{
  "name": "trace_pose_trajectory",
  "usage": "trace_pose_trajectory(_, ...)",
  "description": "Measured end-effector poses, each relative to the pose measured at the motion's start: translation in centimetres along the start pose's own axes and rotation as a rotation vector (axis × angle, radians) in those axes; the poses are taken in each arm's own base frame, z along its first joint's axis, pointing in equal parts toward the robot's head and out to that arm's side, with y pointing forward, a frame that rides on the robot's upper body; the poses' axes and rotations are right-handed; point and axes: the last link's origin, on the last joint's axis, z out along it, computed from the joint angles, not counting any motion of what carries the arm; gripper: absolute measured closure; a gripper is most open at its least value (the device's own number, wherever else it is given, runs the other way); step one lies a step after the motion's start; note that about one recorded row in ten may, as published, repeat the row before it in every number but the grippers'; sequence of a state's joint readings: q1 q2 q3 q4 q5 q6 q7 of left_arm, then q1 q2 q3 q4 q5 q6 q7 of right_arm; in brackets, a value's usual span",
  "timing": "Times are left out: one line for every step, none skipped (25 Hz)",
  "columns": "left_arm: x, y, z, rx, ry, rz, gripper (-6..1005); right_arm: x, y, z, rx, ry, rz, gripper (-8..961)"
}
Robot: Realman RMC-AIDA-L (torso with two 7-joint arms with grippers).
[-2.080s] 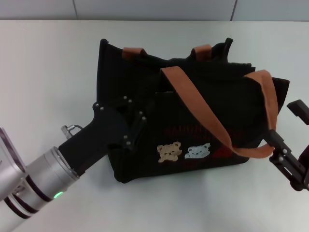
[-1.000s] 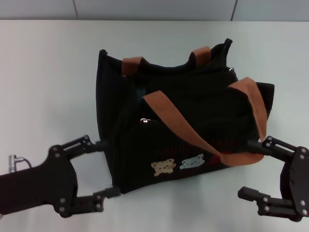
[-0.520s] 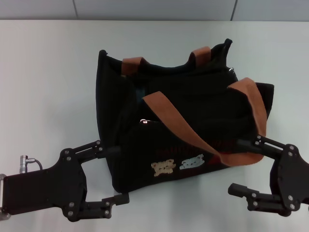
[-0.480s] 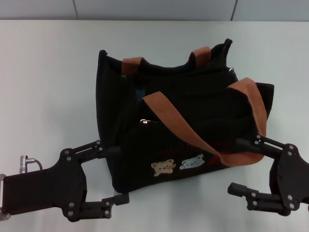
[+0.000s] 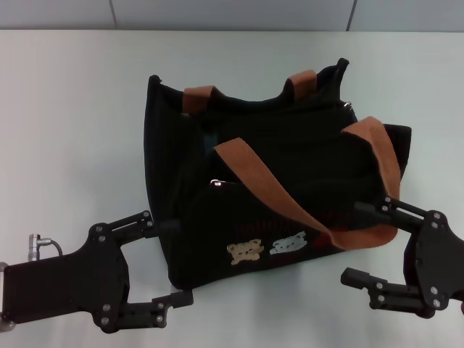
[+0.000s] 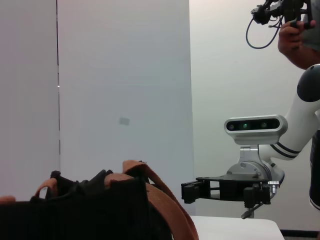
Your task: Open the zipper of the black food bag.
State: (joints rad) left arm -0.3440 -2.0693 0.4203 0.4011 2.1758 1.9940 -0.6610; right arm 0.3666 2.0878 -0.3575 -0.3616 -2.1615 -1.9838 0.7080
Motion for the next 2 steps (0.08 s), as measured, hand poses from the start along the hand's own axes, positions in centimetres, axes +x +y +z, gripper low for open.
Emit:
trace_pose_trajectory(0.00, 0.00, -0.01, 0.001, 0.000, 0.000, 175, 0.00, -0.02, -0.01, 0.001, 0.000, -0.001, 152)
trace_pose_trajectory(0.00, 0.00, -0.01, 0.001, 0.000, 0.001, 175, -0.01, -0.03, -0.02, 0.003, 0.000, -0.001, 152)
